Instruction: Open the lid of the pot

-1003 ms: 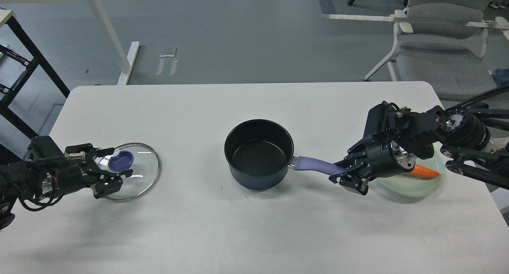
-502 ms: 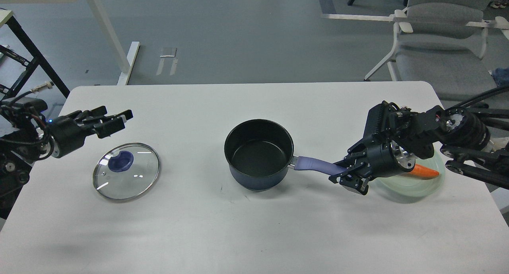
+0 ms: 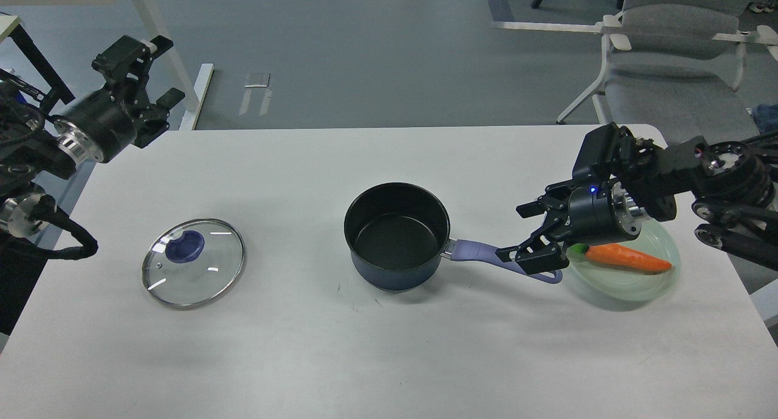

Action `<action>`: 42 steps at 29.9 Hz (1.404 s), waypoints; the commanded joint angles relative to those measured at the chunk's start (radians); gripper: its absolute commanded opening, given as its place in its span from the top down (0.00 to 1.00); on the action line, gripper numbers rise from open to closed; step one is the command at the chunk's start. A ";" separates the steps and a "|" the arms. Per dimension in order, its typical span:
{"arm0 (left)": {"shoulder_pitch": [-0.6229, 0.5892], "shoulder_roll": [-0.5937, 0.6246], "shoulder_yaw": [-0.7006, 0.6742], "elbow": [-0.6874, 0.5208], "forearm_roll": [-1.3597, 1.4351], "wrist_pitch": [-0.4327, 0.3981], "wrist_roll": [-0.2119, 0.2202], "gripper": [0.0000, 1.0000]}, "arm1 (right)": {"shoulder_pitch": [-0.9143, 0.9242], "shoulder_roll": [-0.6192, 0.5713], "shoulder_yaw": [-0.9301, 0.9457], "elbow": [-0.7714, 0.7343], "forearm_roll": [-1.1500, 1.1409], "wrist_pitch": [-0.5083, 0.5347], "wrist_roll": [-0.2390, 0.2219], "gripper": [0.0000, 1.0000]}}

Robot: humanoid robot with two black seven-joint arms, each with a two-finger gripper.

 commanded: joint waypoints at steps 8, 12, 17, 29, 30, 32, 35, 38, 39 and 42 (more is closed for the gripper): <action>0.014 -0.086 -0.142 0.009 -0.167 -0.081 0.140 0.01 | -0.020 -0.020 0.176 -0.165 0.827 -0.053 0.000 0.03; 0.019 -0.121 -0.166 0.017 -0.168 -0.050 0.137 0.01 | -0.032 0.068 0.187 -0.234 1.190 -0.169 0.000 0.03; 0.020 -0.151 -0.172 0.023 -0.167 0.013 0.159 0.01 | -0.095 0.218 0.262 -0.328 1.492 -0.295 0.000 0.03; 0.203 -0.224 -0.401 0.029 -0.168 -0.056 0.246 0.01 | -0.270 0.396 0.488 -0.448 1.685 -0.352 0.000 0.00; 0.218 -0.232 -0.424 0.029 -0.168 -0.073 0.267 0.01 | -0.278 0.392 0.489 -0.452 1.702 -0.322 0.000 0.00; 0.235 -0.244 -0.456 0.029 -0.168 -0.099 0.295 0.01 | -0.296 0.388 0.492 -0.457 1.717 -0.225 0.000 0.00; 0.240 -0.256 -0.473 0.028 -0.168 -0.119 0.301 0.01 | -0.318 0.378 0.492 -0.467 1.717 -0.060 0.000 0.00; 0.240 -0.266 -0.482 0.028 -0.167 -0.126 0.300 0.01 | -0.322 0.359 0.489 -0.495 1.716 0.063 0.000 0.00; 0.240 -0.270 -0.488 0.029 -0.167 -0.130 0.297 0.01 | -0.324 0.356 0.491 -0.498 1.716 0.077 0.000 0.00; 0.240 -0.282 -0.491 0.031 -0.159 -0.130 0.292 0.01 | -0.331 0.356 0.491 -0.495 1.716 0.077 0.000 0.00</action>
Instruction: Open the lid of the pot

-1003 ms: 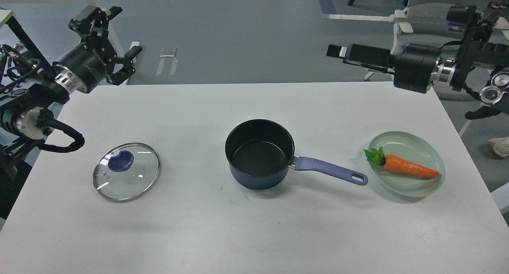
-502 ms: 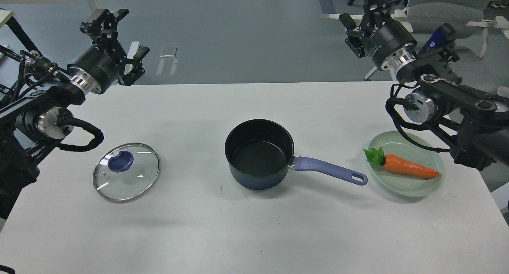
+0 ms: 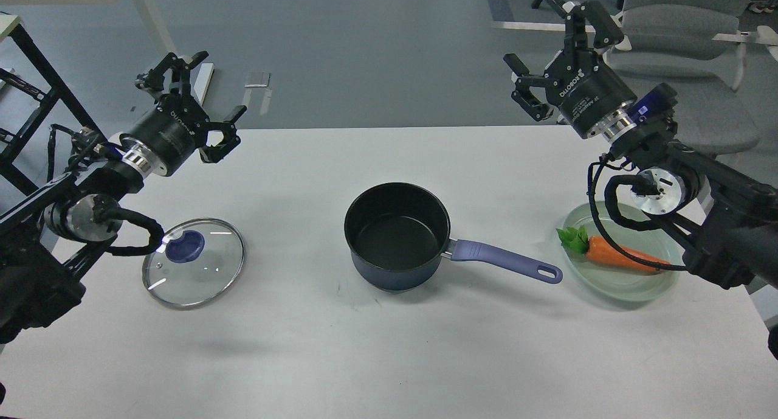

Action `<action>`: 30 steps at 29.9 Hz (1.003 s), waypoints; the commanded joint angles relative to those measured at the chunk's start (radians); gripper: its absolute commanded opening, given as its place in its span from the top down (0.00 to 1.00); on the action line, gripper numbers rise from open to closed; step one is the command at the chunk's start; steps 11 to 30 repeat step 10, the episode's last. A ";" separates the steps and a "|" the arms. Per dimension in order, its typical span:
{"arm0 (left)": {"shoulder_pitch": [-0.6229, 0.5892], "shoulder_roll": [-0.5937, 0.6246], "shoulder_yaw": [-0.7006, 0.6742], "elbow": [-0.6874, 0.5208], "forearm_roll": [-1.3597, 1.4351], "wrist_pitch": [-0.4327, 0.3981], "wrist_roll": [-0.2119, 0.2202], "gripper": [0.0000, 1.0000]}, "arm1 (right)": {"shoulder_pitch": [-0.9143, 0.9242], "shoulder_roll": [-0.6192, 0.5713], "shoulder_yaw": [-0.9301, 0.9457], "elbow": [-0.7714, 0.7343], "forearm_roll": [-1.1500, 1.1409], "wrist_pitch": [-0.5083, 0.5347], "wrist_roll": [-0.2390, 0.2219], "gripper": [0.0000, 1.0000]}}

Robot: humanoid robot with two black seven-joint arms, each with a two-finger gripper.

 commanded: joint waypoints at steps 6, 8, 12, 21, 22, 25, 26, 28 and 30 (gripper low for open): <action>0.000 -0.014 -0.006 0.018 0.013 -0.002 -0.012 0.01 | -0.025 0.011 0.029 0.006 0.000 0.012 0.000 0.00; 0.000 -0.011 -0.006 0.025 0.013 -0.002 -0.026 0.01 | -0.040 0.011 0.039 0.009 0.000 0.013 0.000 0.00; -0.001 -0.009 -0.006 0.033 0.013 -0.002 -0.041 0.01 | -0.047 0.008 0.039 0.013 0.000 0.013 0.000 0.00; -0.001 -0.009 -0.006 0.033 0.013 -0.002 -0.041 0.01 | -0.047 0.008 0.039 0.013 0.000 0.013 0.000 0.00; -0.001 -0.009 -0.006 0.033 0.013 -0.002 -0.041 0.01 | -0.047 0.008 0.039 0.013 0.000 0.013 0.000 0.00; -0.001 -0.009 -0.006 0.033 0.013 -0.002 -0.041 0.01 | -0.047 0.008 0.039 0.013 0.000 0.013 0.000 0.00; -0.001 -0.009 -0.006 0.033 0.013 -0.002 -0.041 0.01 | -0.047 0.008 0.039 0.013 0.000 0.013 0.000 0.00; -0.001 -0.009 -0.006 0.033 0.013 -0.002 -0.041 0.01 | -0.047 0.008 0.039 0.013 0.000 0.013 0.000 0.00; -0.001 -0.009 -0.006 0.033 0.013 -0.002 -0.041 0.01 | -0.047 0.008 0.039 0.013 0.000 0.013 0.000 0.00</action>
